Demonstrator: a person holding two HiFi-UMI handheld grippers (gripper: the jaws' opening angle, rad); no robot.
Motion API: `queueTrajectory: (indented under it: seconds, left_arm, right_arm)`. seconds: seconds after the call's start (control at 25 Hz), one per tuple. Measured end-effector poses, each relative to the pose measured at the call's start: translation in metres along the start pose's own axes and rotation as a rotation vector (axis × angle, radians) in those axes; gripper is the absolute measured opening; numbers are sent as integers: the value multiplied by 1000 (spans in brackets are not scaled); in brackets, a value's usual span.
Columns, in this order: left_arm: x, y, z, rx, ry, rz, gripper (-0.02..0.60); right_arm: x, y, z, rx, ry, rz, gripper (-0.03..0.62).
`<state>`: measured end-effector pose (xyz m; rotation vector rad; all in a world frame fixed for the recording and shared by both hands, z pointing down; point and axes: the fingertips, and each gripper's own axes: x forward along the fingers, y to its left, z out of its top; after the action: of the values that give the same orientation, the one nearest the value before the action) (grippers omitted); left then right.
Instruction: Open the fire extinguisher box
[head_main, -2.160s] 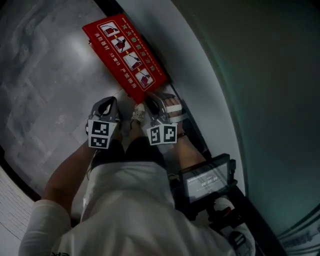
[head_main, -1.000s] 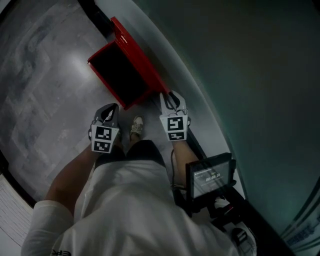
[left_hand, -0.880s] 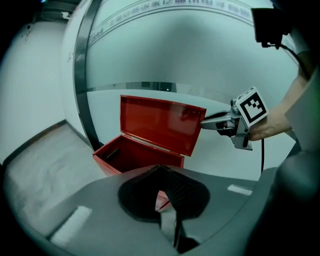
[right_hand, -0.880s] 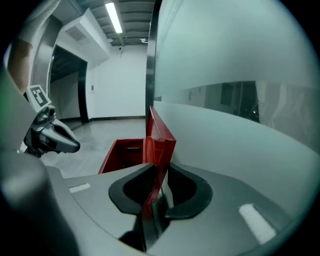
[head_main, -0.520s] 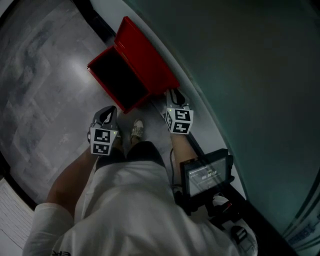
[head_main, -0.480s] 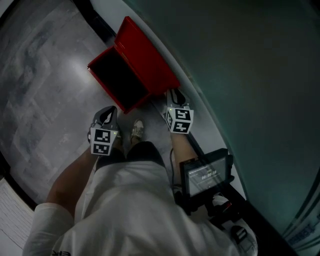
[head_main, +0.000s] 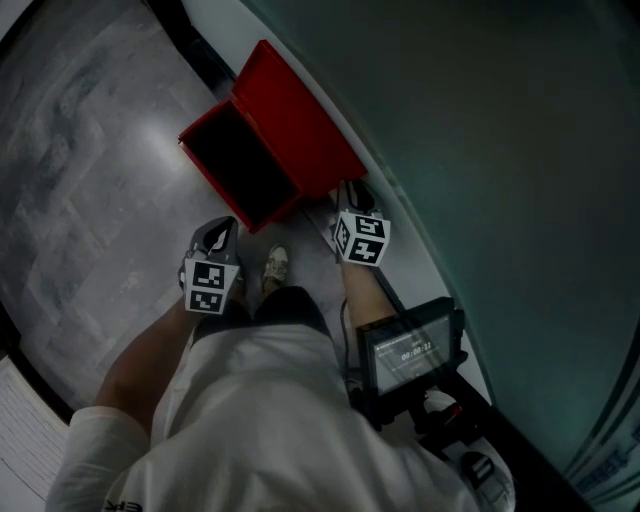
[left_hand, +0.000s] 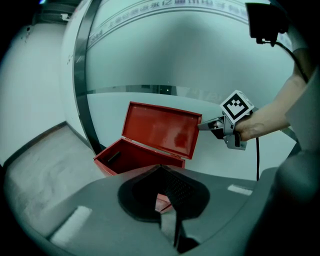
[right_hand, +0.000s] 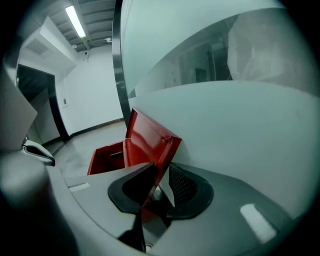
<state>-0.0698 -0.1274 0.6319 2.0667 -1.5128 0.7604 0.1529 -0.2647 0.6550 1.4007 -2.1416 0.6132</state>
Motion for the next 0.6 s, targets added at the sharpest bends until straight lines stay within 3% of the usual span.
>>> queueTrajectory:
  seconds: [0.36, 0.6]
  left_arm:
    - [0, 6, 4, 0, -10, 16, 3]
    - [-9, 10, 6, -46, -52, 63, 3]
  right_arm:
    - [3, 1, 2, -13, 13, 3, 109]
    - [-18, 2, -6, -12, -13, 21, 132]
